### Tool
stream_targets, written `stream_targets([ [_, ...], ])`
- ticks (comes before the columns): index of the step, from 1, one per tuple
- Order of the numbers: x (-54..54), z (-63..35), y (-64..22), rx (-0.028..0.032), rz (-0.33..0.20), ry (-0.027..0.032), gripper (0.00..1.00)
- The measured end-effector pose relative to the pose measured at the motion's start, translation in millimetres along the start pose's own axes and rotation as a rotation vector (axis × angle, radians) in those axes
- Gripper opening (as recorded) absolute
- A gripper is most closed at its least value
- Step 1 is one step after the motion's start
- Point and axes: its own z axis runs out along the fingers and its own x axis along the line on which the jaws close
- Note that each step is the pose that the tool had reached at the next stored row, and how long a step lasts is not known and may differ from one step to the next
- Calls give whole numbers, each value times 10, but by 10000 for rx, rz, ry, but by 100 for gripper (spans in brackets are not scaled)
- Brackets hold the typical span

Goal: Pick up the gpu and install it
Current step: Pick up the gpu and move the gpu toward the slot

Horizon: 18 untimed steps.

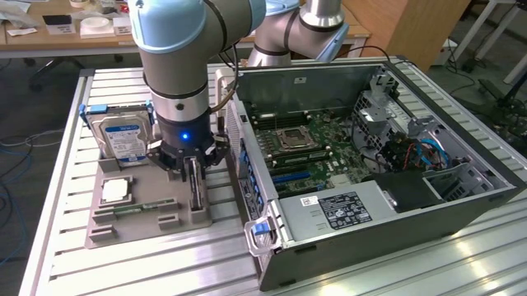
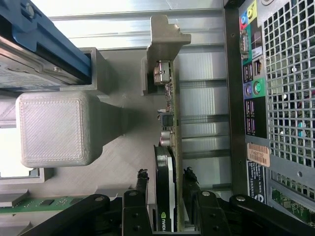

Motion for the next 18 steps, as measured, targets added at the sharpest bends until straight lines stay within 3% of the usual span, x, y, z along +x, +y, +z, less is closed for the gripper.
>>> stream_targets([
  [5, 0, 0, 0, 0, 0, 0, 40],
  [7, 0, 0, 0, 1, 0, 0, 28],
  [8, 0, 0, 0, 1, 0, 0, 27],
  [18, 0, 0, 0, -1, -28, 2, 27],
])
